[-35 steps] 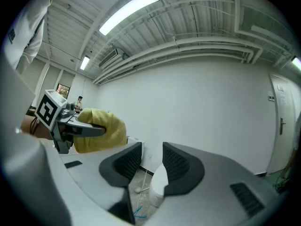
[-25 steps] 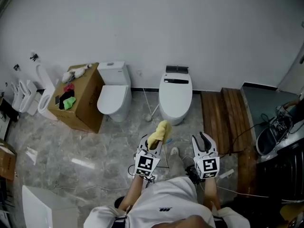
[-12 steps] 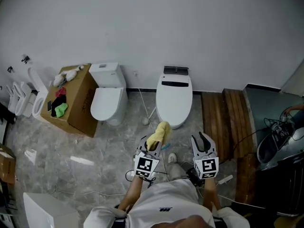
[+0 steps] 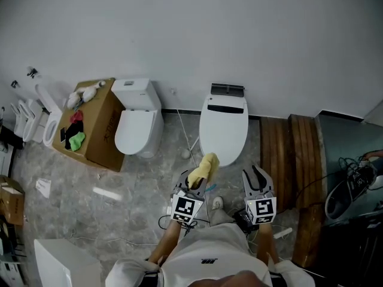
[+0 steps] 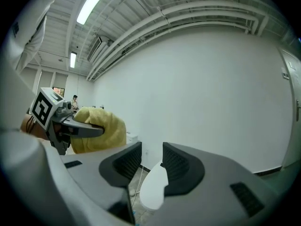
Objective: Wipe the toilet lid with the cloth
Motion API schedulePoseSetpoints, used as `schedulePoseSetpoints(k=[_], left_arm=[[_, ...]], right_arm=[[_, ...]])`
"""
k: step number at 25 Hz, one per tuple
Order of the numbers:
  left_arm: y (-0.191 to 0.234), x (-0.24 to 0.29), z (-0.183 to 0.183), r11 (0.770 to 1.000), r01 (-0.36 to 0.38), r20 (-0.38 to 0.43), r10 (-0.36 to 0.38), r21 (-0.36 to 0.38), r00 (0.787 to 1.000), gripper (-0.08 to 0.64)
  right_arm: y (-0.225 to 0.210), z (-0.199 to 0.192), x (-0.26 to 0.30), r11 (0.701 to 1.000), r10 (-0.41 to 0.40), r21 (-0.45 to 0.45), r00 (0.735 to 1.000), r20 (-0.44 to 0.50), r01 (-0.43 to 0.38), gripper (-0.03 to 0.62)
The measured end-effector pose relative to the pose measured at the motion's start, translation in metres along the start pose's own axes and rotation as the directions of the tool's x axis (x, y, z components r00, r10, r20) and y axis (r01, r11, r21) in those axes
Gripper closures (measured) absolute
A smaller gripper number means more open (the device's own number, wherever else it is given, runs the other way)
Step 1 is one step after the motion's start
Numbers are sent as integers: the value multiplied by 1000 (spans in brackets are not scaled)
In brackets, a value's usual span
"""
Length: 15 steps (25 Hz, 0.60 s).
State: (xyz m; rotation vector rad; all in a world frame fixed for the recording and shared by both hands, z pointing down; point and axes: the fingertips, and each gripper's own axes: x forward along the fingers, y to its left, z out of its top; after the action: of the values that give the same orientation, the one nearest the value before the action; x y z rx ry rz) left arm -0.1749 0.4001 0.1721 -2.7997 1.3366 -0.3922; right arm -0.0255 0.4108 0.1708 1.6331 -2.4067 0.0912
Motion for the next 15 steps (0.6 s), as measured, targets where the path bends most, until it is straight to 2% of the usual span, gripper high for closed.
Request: schedulePoseSetpoints(k=[8, 15], left_arm=[[17, 73, 18, 1000, -15, -22, 15, 4, 1000, 480], [30, 110, 30, 1000, -31, -18, 31, -3, 999, 480]], right_arm=[[-48, 12, 56, 999, 52, -9, 999, -11, -52, 439], [-76, 12, 89, 997, 79, -17, 997, -25, -80, 439]])
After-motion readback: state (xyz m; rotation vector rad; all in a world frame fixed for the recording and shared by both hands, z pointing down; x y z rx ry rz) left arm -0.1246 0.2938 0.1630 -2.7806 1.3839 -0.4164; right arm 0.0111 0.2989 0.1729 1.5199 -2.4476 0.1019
